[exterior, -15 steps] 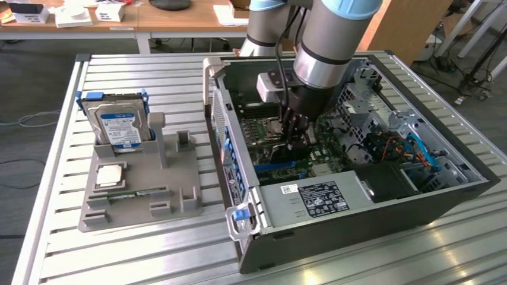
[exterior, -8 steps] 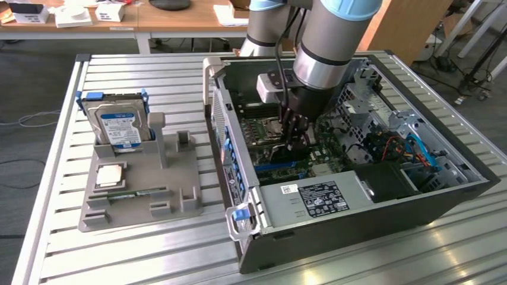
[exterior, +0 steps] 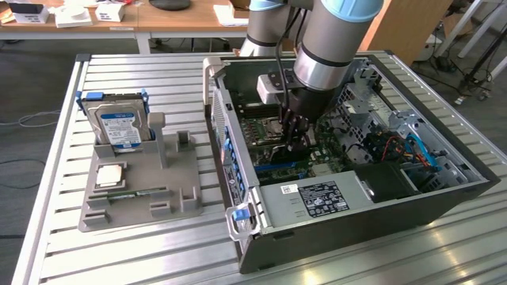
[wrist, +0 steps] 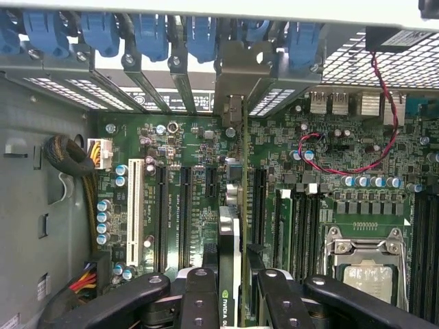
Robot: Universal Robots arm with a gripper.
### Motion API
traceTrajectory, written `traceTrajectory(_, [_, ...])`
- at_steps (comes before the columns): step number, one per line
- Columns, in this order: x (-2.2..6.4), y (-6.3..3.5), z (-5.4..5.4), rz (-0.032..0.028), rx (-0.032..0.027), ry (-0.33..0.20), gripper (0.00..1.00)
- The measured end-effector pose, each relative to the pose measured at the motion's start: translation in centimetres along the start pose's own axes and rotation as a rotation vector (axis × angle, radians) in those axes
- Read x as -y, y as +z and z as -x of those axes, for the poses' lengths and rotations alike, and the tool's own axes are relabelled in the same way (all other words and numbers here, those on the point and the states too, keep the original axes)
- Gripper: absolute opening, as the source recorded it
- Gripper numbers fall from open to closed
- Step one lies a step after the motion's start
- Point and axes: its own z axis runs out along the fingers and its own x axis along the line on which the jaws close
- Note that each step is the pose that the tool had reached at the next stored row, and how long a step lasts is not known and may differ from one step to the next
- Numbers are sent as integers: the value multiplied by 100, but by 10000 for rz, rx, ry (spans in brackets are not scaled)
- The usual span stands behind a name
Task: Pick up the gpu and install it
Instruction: 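Insert the gpu into the slot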
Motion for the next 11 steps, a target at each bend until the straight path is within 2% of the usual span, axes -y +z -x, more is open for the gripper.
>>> traceTrajectory(11, [1,11,-1,0,-1,-1,27])
